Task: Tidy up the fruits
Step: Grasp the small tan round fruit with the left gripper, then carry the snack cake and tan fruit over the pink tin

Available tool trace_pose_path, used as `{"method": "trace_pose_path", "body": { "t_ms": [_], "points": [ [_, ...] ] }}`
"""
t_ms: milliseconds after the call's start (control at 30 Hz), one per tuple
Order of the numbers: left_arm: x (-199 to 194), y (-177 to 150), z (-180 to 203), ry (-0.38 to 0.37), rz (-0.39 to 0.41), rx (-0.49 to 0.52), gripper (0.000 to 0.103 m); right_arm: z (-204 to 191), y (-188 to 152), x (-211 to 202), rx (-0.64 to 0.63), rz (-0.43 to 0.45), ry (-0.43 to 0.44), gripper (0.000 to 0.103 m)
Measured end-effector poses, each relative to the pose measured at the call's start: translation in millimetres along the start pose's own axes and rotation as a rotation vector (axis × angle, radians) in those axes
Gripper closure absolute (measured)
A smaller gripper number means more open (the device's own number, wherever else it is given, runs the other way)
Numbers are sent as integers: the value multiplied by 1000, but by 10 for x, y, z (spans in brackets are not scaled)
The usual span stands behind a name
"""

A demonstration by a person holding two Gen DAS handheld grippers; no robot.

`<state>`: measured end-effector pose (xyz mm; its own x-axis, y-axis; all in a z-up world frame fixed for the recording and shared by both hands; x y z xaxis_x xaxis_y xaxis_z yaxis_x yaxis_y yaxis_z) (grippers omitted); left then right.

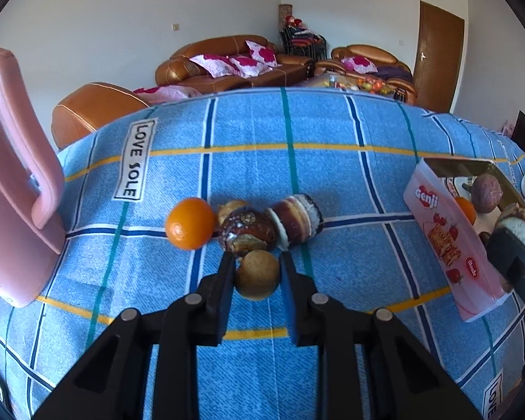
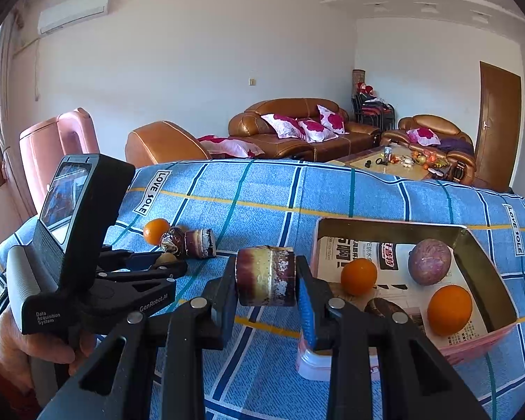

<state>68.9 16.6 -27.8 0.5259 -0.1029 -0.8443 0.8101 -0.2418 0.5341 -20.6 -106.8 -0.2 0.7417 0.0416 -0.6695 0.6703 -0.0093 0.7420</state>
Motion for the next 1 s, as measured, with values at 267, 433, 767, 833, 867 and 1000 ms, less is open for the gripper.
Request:
{"method": "trace_pose_path", "body": {
  "t_ms": [267,433,767,833,867,1000],
  "points": [
    [-335,-111,28,159,176,-20,76,17,9,-139,-8,103,-126,71],
    [-442,-118,61,188,229,-7,76,49,26,-116,-4,96,-124,71],
    [-502,-212,176,174,219,-31,76,64,13,-110,-18,72,-126,71],
    [-512,-237,217,167,214,-29,76,96,-6,-124,-17,69,-124,71],
    [-514,-246,239,165,212,-26,76,107,-15,-135,-17,67,-125,71],
    [-524,-282,347,159,203,-16,76,192,-60,-178,-12,61,-121,71]
  ]
}}
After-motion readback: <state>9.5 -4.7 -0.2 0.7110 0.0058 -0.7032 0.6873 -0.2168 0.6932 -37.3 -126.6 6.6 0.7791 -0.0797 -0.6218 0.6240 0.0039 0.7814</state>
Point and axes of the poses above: each gripper's, at about its wrist camera, not at the fingertips, and x roughly the way its jaws point, z to its right, y to its top, the point moved 2 cm from there along x, roughly the way its jaws point, and after that the axes turned 13 degrees about -z, right-handed, at the moved point
